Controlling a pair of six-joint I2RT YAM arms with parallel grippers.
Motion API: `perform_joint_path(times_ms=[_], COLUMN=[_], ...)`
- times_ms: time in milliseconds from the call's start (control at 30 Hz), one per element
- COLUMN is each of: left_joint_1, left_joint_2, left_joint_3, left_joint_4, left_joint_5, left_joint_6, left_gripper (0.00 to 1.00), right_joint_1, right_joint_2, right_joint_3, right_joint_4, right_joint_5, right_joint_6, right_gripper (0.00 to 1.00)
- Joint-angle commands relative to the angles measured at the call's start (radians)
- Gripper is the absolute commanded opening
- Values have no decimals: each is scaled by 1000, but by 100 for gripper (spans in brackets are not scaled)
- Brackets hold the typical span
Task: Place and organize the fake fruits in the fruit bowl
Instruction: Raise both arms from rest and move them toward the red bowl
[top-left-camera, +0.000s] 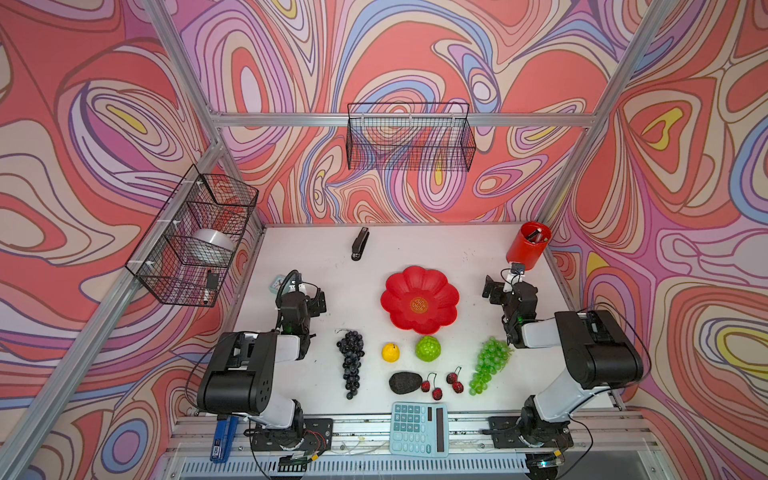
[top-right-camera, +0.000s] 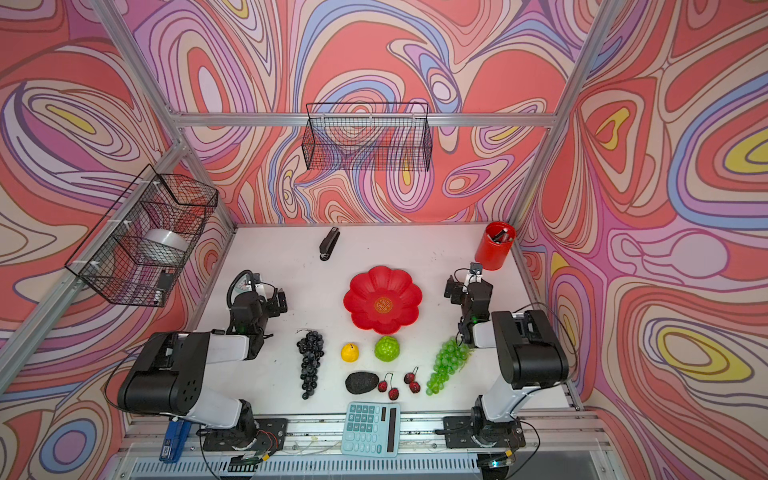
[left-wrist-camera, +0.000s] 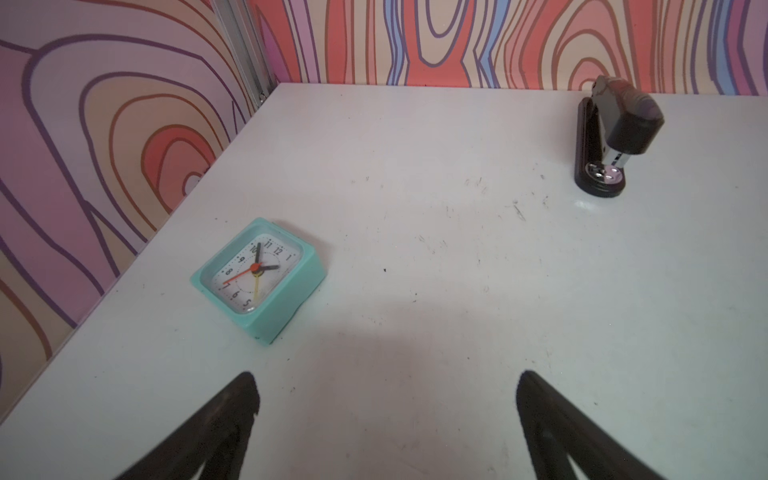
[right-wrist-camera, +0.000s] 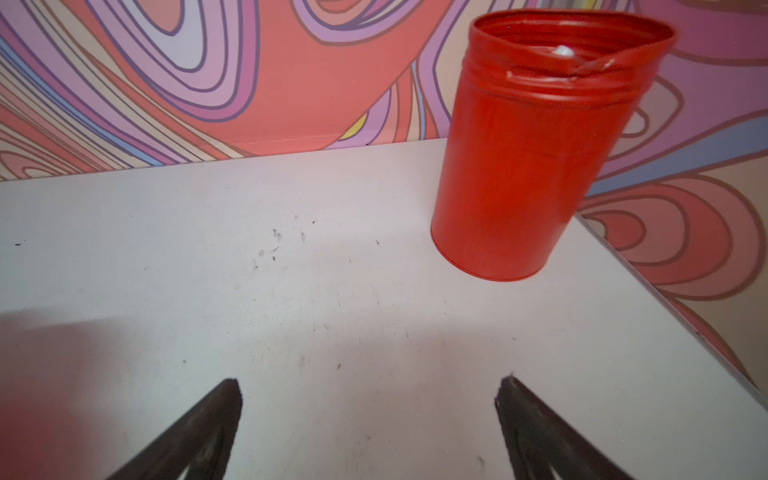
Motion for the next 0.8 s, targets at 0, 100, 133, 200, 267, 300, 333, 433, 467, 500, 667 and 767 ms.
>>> perform_joint_path(times_ms=[0,100,133,200,267,300,333,433,467,500,667,767], left_joint_1=[-21,-19,-18,-20,-21,-26,-33,-60,-76,-100,-255,-323], left_joint_2=[-30,-132,-151,-180,-189,-189,-189,-176,-169,-166,-177,-176], left_joint_3=[18,132,202,321,460,519,566,700,730,747,734,727], left_joint_4=[-3,-307,-382,-586,-850,-962,-1062,-1367,-1439,-1490,-1611,-1627], left_joint_5=[-72,-173,-179,-203,-201,-187,-176,-113,-58,-20,76,140], left_joint_6=[6,-42,-36,-47,-128,-164,-213,-367,-385,-397,-461,-527], left_gripper=[100,100,100,100,100,100,100,100,100,99,96,96], right_joint_1=[-6,-6,-6,-6,-5,-5,-4,27,53,87,270,345], right_joint_2=[-139,-235,-258,-302,-333,-346,-355,-365,-368,-369,-347,-344], right_joint_3=[58,213,259,345,407,431,452,507,516,524,607,646], right_joint_4=[-191,-520,-585,-713,-798,-847,-883,-1029,-1070,-1112,-1303,-1398], right_joint_5=[67,51,31,-22,-55,-79,-105,-173,-171,-153,-91,-88], right_joint_6=[39,68,80,105,130,147,161,178,167,158,148,171], right_gripper=[98,98,98,95,92,91,90,86,85,85,83,83])
